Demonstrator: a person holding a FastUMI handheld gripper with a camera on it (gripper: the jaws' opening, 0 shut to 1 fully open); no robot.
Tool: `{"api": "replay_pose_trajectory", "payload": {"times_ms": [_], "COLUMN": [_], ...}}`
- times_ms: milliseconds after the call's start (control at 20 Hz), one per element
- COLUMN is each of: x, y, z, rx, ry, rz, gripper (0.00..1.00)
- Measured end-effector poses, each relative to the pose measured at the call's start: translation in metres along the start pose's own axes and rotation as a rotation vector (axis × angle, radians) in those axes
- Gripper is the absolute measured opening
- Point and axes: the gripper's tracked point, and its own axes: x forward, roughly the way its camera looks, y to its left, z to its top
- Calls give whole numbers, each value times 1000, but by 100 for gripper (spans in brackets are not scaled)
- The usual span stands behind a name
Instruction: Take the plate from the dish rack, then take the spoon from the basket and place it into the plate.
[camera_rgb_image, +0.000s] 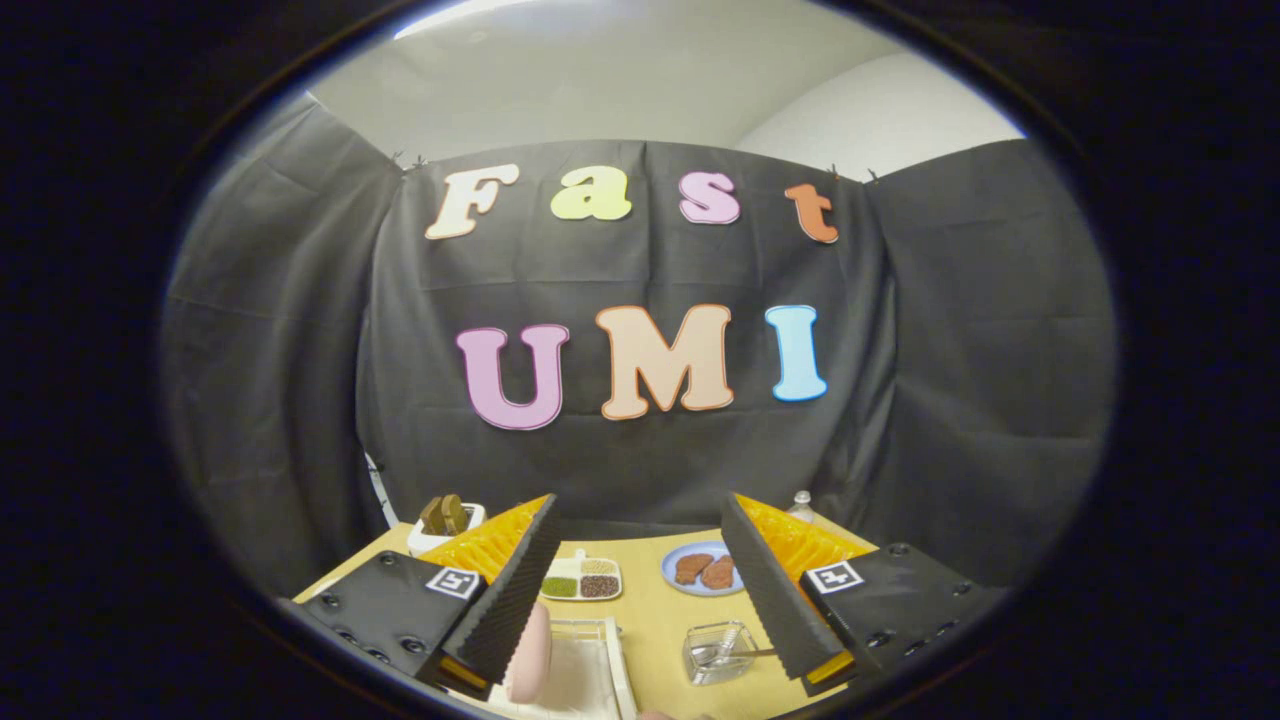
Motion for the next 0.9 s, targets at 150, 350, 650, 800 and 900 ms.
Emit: {"api": "replay_pose_trajectory", "payload": {"times_ms": [150, 350, 650, 800, 900], "x": [2, 4, 5, 6, 4], "y": [2, 11, 21, 22, 22], "z": [2, 5, 9, 12, 13], "rx": [-23, -48, -63, -73, -70], "ry": [-1, -5, -8, -15, -15], "rz": [-4, 5, 23, 27, 28], "gripper": [100, 100, 100, 100, 100]}}
